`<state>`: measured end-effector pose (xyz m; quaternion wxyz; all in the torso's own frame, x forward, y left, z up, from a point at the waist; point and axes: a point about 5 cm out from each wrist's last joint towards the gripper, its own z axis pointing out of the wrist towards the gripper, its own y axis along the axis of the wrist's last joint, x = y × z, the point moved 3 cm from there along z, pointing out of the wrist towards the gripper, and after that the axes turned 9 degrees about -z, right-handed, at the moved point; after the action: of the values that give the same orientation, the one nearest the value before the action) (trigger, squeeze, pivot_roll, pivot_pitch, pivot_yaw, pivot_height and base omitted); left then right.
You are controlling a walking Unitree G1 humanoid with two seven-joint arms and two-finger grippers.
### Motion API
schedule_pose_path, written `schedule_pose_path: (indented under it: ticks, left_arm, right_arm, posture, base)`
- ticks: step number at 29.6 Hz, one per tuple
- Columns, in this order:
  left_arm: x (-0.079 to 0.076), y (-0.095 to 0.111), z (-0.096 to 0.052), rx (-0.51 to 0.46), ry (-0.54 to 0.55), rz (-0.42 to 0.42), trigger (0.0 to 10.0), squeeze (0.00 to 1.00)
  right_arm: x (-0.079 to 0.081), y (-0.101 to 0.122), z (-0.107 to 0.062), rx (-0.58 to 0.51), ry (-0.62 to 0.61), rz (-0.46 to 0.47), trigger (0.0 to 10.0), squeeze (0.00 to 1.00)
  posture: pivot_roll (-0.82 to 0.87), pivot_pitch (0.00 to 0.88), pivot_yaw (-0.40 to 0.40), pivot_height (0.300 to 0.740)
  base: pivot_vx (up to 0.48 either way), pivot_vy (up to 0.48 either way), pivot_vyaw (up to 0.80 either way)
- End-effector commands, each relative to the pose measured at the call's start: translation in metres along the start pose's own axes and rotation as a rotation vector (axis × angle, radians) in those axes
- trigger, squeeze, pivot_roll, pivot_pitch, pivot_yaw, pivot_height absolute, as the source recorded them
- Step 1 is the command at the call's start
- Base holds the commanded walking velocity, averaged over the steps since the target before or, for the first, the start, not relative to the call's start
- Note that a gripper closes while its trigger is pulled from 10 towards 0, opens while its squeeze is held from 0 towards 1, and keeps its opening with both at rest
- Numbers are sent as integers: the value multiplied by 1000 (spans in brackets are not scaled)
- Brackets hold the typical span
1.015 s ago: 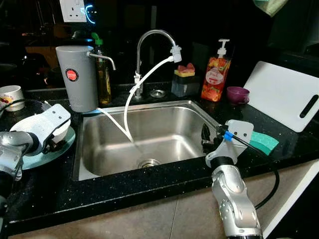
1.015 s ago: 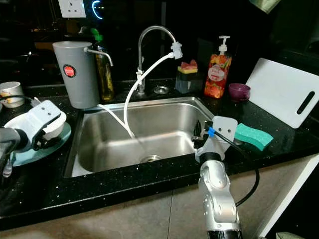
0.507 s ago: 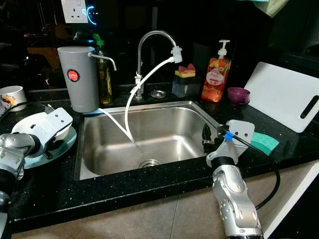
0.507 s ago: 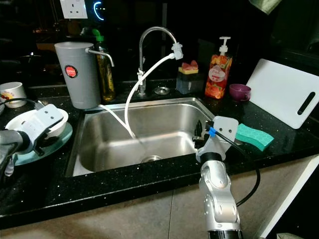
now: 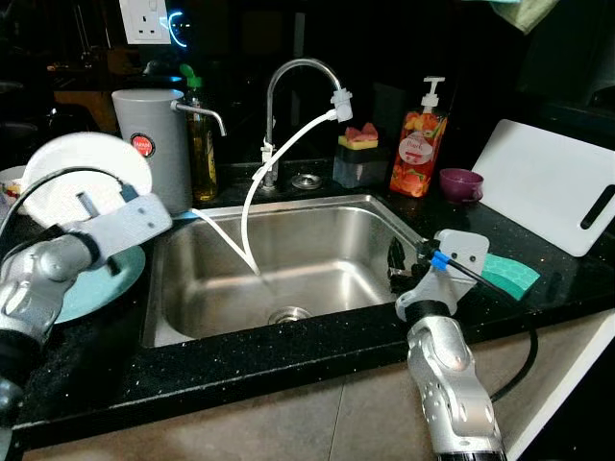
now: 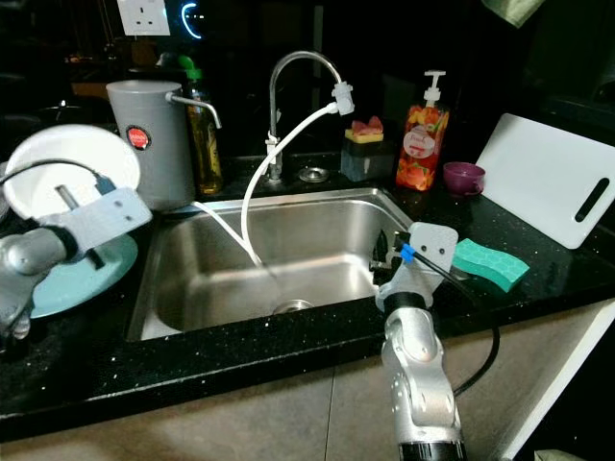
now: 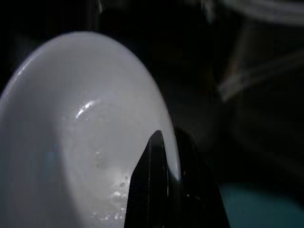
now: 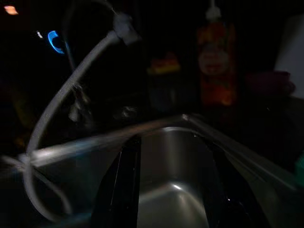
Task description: Kitchen organization
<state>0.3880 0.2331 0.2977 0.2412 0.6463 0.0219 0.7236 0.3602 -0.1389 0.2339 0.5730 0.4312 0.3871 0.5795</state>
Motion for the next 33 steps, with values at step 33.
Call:
schedule_pose_path:
  ticks: [33]
  left_arm:
    - [-81,99,-9,-511,-106,194,10000,0]
  right_arm:
    - [93,56,-7,-27,527,439,10000,0]
  posture:
    - [127,34,-48,740]
  base:
    - [0,0,0]
